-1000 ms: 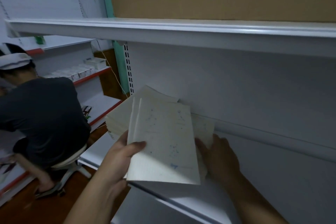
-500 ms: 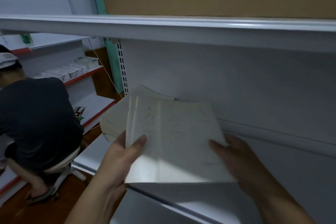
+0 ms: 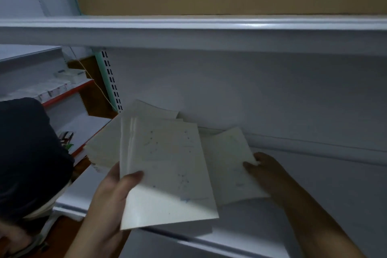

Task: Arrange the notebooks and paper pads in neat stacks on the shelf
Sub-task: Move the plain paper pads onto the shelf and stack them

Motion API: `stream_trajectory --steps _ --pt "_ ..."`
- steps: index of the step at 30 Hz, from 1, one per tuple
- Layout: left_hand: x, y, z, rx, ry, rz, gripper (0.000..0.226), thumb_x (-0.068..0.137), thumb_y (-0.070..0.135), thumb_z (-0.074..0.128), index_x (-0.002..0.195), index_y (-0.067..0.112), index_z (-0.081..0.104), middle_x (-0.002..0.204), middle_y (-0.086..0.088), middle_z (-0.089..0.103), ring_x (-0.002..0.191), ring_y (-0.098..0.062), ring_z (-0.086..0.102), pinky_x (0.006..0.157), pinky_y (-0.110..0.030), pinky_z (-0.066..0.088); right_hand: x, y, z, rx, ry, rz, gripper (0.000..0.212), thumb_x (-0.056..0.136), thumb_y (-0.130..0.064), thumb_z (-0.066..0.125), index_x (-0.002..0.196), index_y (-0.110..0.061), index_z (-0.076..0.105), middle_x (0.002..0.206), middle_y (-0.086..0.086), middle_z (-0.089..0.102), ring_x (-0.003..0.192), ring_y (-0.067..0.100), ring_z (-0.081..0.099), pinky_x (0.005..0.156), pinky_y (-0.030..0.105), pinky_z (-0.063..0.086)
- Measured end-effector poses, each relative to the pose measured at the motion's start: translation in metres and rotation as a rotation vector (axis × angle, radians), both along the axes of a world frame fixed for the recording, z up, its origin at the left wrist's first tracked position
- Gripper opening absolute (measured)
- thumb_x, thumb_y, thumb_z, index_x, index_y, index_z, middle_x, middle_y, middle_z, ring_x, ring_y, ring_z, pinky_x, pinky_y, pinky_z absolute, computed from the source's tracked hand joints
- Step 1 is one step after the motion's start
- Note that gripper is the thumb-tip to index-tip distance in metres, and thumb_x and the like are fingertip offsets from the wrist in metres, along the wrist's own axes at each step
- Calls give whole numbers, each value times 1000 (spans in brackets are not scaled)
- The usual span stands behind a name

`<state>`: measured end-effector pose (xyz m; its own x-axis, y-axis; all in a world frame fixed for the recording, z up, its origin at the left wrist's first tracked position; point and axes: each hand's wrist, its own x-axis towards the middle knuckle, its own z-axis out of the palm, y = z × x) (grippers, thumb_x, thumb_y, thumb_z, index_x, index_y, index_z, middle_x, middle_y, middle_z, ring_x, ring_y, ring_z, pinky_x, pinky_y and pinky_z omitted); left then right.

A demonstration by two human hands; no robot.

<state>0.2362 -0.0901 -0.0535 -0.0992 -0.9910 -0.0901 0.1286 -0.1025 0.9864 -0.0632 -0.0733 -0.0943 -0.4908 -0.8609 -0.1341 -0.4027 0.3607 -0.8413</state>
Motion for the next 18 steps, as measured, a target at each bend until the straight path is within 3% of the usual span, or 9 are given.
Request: stream_trajectory --steps 3,5,8,10,12,14,15,16,18 --pt "-24 13 6 -8 0 -28 30 89 4 51 115 16 57 89 -3 68 73 -16 65 56 -26 45 -44 55 18 -205 -453 -109 22 89 -13 58 109 -8 64 99 15 72 80 30 69 68 35 53" --pt "-48 21 4 -26 -43 -57 29 89 3 51 113 17 57 84 1 67 61 -7 65 48 -18 46 -54 81 29 -253 -587 -71 19 89 -12 55 105 -9 66 94 11 75 76 27 71 62 31 55" --pt "-107 37 -6 1 -68 -156 28 88 3 55 111 17 61 77 2 73 60 -9 68 48 -19 50 -52 95 26 -102 -217 -44 15 89 -15 58 99 -12 68 91 6 75 82 24 71 74 38 57" --pt "-152 51 -14 2 -87 -247 28 88 6 57 114 18 63 84 1 75 67 -9 71 52 -18 54 -58 106 20 12 33 -17 17 89 -22 55 100 -15 67 97 3 72 89 20 68 80 32 53" --pt "-194 68 -23 17 -96 -294 17 90 25 58 104 25 67 92 4 75 74 -6 70 62 -19 56 -75 125 16 68 63 1 20 91 -26 51 101 -17 66 102 1 71 94 17 66 83 28 51" --pt "-236 82 -31 46 -109 -334 44 76 62 57 97 25 70 97 3 75 85 -12 70 83 -32 55 -102 150 15 56 71 -45 19 92 -25 51 99 -18 67 104 1 71 96 15 66 83 25 50" --pt "-258 89 -35 80 -95 -369 56 70 68 56 98 22 70 95 0 74 86 -16 70 86 -36 55 -120 163 14 31 64 -100 19 92 -23 52 100 -18 68 104 1 71 96 15 66 83 24 49" --pt "-280 97 -38 118 -74 -417 52 74 61 57 99 17 68 91 -2 74 82 -17 71 82 -34 57 -139 177 14 14 43 -160 20 92 -22 52 102 -18 68 105 2 71 96 16 66 84 24 50" --pt "-323 115 -42 171 -57 -560 23 88 24 59 106 11 64 91 -9 74 81 -21 72 76 -31 58 -178 204 11 31 -2 -254 21 92 -20 53 108 -16 67 108 4 70 98 20 65 88 29 51"
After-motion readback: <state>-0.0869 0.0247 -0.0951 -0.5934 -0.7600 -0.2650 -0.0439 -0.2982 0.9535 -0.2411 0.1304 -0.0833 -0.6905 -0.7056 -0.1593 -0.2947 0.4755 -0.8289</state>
